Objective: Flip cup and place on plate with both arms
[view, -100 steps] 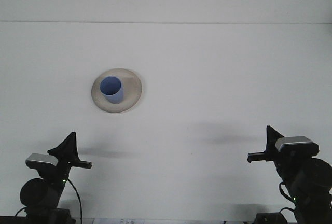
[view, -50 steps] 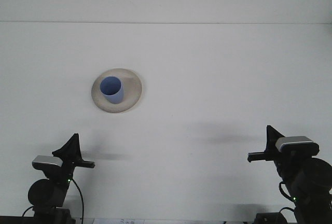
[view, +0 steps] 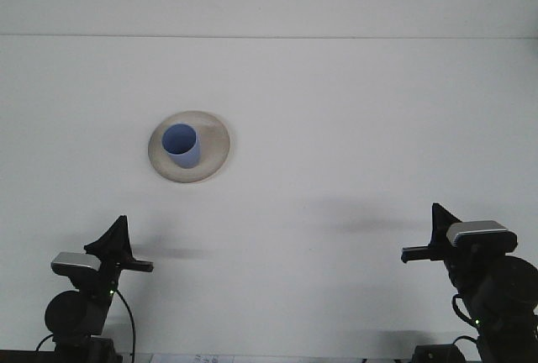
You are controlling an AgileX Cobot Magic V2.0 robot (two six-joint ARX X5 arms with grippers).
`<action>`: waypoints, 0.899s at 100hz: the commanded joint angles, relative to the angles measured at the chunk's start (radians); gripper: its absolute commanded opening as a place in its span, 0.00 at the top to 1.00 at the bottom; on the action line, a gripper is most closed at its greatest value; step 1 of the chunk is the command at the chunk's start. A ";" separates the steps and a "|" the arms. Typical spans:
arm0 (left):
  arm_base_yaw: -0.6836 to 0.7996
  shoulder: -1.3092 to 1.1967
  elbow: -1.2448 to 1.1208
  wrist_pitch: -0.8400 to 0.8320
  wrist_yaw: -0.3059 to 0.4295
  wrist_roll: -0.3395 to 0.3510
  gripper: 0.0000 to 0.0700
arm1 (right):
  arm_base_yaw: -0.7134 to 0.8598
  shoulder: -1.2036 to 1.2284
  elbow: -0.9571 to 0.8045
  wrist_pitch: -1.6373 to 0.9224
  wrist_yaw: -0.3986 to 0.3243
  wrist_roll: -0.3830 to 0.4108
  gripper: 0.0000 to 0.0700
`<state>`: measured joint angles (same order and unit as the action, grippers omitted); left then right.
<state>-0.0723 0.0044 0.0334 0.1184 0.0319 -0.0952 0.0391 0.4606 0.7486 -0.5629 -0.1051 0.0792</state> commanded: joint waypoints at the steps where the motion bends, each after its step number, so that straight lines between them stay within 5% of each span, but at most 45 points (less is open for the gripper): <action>1: 0.000 -0.002 -0.019 0.011 -0.002 -0.003 0.98 | 0.001 0.005 0.005 0.011 0.000 0.003 1.00; 37: 0.000 -0.002 -0.019 0.011 -0.002 -0.003 0.98 | 0.001 -0.045 -0.059 0.121 0.005 0.003 1.00; 69: 0.000 -0.001 -0.019 0.011 -0.002 -0.003 0.98 | -0.002 -0.301 -0.436 0.615 0.003 -0.024 1.00; 90: 0.000 -0.002 -0.019 0.011 -0.002 -0.003 0.98 | -0.001 -0.464 -0.639 0.713 0.007 0.005 1.00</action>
<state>-0.0723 0.0044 0.0334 0.1184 0.0319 -0.0952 0.0383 0.0154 0.1432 0.1165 -0.1020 0.0650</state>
